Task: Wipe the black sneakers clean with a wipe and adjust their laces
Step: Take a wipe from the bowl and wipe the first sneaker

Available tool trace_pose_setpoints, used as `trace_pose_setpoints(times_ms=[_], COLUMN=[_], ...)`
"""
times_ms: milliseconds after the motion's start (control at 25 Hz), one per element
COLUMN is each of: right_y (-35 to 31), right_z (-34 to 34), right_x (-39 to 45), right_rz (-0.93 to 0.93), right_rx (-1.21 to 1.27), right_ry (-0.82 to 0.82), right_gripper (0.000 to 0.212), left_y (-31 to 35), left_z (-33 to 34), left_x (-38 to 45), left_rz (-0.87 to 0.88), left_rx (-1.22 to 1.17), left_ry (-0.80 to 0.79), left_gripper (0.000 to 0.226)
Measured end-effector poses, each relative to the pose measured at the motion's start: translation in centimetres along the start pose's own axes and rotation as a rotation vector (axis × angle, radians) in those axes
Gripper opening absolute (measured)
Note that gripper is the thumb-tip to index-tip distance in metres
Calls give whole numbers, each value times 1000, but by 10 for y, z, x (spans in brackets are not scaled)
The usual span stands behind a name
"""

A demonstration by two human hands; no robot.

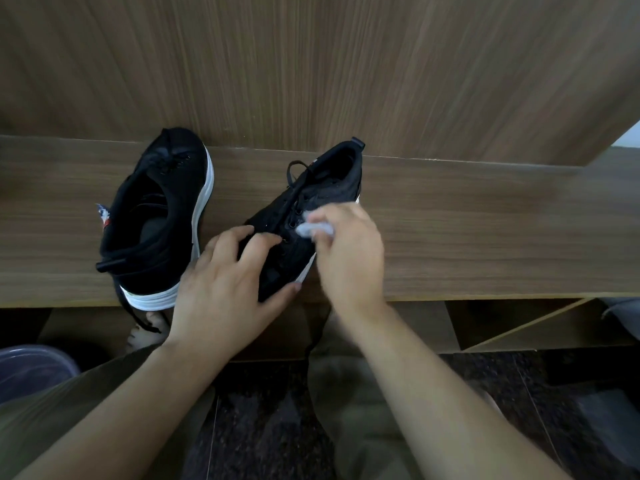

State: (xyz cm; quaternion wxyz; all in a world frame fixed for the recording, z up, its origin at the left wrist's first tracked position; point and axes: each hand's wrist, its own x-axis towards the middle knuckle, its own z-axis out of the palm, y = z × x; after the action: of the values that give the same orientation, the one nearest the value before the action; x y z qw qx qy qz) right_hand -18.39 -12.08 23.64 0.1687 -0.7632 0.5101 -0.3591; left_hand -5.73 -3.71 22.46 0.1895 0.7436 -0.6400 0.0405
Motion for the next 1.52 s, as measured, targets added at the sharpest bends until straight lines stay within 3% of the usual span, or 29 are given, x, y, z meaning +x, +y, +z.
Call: trace_pose_setpoints(times_ms=[80, 200, 320, 400, 480, 640, 760, 1000, 1080, 1240, 1360, 1440, 1520], right_y=[-11, -14, 5, 20, 24, -7, -21, 11, 5, -29, -34, -30, -27], right_z=[3, 3, 2, -3, -11, -25, -15, -9, -9, -14, -8, -3, 3], right_x=[-27, -27, 8, 29, 31, -2, -16, 35, 31, -7, -16, -13, -8], right_rz=[-74, -82, 97, 313, 386, 37, -187, 136, 165, -65, -266, -256, -227], right_rx=[6, -47, -28, 139, 223, 243, 173, 136, 178, 233, 207, 221, 194], right_ry=[-48, 13, 114, 168, 152, 61, -4, 168, 168, 13, 20, 1, -40], right_gripper=[25, 25, 24, 19, 17, 16, 20, 17, 16, 15, 16, 16, 17], left_y=[3, 6, 6, 6, 2, -18, -22, -20, -18, -19, -21, -23, -25], left_z=[0, -1, -5, -9, -16, -33, -35, -32, -30, -29, -23, -20, -17], left_x=[7, 15, 16, 17, 22, 33, 33, 28, 26, 23, 22, 25, 28], left_rz=[-39, -49, -13, -4, -48, -217, -227, -238, -231, -212, -73, 40, 17], left_rx=[-36, -88, -128, -157, -202, -559, -706, -681, -650, -632, -616, -555, -502], left_ry=[-8, -53, -39, -31, -51, -160, -176, -155, -134, -105, -92, -101, -140], left_gripper=[59, 56, 50, 48, 47, 44, 43, 42, 44, 51, 58, 63, 68])
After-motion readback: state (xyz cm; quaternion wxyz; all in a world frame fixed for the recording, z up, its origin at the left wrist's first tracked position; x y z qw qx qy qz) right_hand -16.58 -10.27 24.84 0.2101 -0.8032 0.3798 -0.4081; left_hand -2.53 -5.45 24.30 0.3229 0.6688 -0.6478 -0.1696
